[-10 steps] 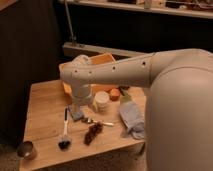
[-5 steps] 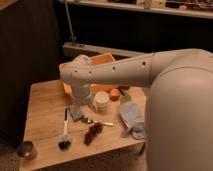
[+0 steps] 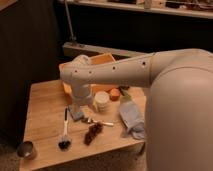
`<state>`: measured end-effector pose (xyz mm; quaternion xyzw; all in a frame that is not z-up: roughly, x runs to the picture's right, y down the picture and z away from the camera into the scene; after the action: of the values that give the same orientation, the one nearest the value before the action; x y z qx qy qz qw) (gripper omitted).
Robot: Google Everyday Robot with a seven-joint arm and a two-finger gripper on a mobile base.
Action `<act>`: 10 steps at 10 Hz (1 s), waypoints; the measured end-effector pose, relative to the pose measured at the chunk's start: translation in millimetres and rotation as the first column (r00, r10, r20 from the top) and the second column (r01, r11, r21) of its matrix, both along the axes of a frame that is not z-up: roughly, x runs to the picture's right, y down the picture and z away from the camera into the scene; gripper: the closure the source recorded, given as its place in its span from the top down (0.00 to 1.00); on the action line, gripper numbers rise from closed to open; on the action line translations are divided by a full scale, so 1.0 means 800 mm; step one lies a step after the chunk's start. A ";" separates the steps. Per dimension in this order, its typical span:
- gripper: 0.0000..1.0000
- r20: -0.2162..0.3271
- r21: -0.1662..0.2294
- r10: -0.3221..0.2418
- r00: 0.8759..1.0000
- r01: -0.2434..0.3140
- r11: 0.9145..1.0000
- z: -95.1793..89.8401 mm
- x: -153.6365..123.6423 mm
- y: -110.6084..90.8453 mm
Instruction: Place sponge in tray
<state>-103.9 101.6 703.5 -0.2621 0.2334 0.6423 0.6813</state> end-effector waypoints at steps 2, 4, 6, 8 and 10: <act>0.65 0.000 0.000 0.000 1.000 0.000 1.000 0.000 0.000 0.000; 0.65 0.000 0.000 0.000 1.000 0.000 1.000 0.000 0.000 0.000; 0.65 0.032 0.025 -0.018 0.999 0.017 1.000 0.001 -0.002 -0.008; 0.65 0.155 0.102 -0.122 0.980 0.107 0.989 0.004 -0.015 -0.031; 0.65 0.262 0.174 -0.228 0.938 0.187 0.967 0.003 -0.034 -0.048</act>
<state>-130.9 62.9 705.9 -0.2734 0.1135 0.5386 0.7888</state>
